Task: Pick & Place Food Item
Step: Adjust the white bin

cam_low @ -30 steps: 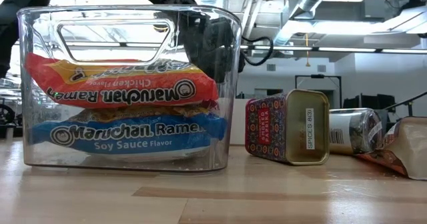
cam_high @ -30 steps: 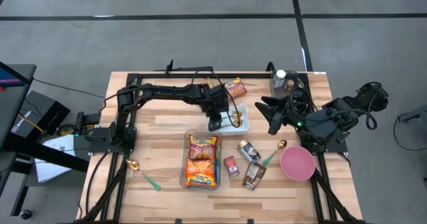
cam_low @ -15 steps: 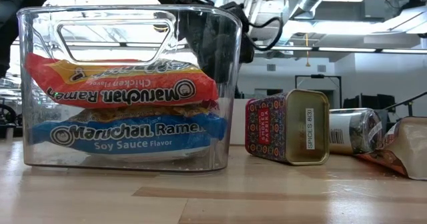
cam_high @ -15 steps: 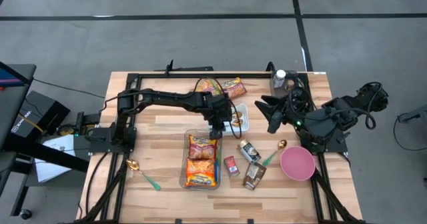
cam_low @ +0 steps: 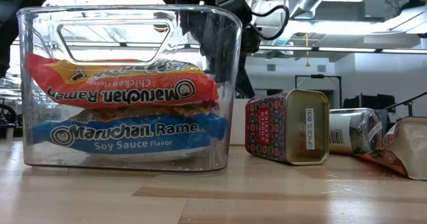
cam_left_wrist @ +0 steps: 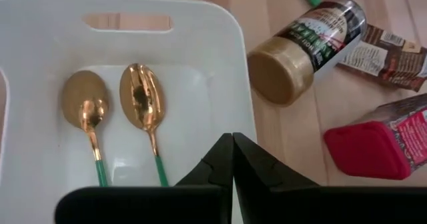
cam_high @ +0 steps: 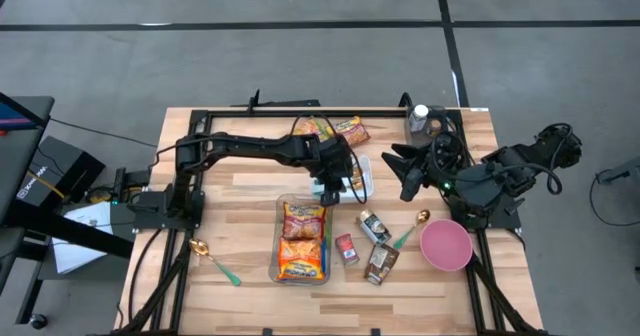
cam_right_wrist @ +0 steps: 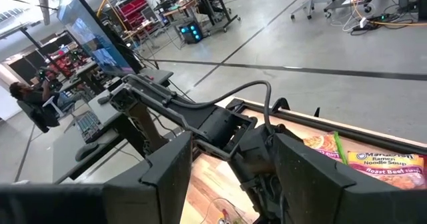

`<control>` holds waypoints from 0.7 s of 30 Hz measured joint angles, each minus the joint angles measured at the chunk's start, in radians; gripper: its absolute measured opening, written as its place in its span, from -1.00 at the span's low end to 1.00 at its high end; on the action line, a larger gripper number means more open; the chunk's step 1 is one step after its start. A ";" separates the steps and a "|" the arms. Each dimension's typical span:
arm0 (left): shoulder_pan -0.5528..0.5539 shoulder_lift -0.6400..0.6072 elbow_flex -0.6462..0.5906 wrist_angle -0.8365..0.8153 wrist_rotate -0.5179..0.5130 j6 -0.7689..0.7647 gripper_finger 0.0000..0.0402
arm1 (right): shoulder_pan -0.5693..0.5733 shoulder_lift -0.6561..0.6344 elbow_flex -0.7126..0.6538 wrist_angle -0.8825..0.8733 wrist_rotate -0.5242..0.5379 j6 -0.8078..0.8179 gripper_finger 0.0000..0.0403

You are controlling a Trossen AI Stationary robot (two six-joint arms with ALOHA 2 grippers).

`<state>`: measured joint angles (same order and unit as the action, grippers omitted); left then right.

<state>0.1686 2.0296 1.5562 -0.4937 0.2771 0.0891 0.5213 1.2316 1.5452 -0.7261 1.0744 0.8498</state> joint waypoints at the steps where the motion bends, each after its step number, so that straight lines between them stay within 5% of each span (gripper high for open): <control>1: -0.003 0.000 0.000 0.003 -0.003 0.000 -1.00 | 0.000 0.000 0.000 0.001 0.000 -0.005 0.01; 21: -0.020 0.000 0.000 0.023 -0.102 -0.025 -1.00 | 0.000 0.000 0.000 0.001 0.000 -0.012 0.01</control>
<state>0.1487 2.0296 1.5562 -0.4708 0.1749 0.0637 0.5213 1.2316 1.5452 -0.7254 1.0740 0.8379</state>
